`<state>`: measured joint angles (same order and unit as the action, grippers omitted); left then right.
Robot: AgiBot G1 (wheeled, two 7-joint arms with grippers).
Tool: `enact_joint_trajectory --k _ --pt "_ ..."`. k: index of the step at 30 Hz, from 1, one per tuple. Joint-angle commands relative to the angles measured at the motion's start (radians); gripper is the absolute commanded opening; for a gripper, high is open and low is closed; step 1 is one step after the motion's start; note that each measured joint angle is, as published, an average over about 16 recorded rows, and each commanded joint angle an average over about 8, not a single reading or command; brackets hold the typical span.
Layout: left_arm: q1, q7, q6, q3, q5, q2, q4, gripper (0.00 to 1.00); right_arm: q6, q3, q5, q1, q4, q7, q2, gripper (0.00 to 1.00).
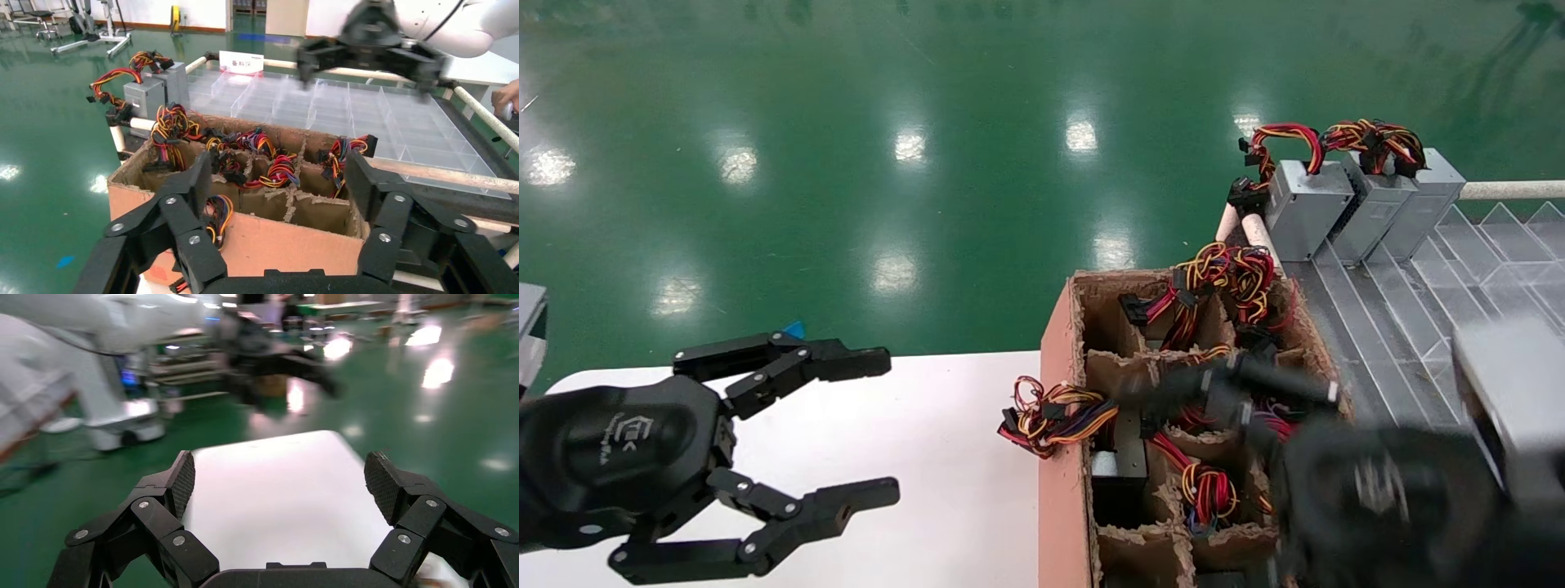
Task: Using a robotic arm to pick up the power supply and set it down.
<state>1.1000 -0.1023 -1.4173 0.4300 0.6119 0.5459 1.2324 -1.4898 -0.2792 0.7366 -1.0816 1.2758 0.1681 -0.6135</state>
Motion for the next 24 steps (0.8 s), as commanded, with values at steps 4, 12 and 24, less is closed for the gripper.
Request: enact_joint_trajectory --k 4,12,24 --pt "0.000 0.000 0.000 0.000 0.000 0.000 0.000 1.00 -0.028 -0.002 -0.033 0.034 0.049 0.046 0.012 1.00" --pt "0.000 0.000 0.000 0.000 0.000 0.000 0.000 1.00 -0.017 -0.002 -0.021 0.021 0.029 0.031 0.008 1.00" --pt "0.000 0.000 0.000 0.000 0.000 0.000 0.000 1.00 -0.009 -0.001 -0.010 0.011 0.014 0.021 0.004 1.00"
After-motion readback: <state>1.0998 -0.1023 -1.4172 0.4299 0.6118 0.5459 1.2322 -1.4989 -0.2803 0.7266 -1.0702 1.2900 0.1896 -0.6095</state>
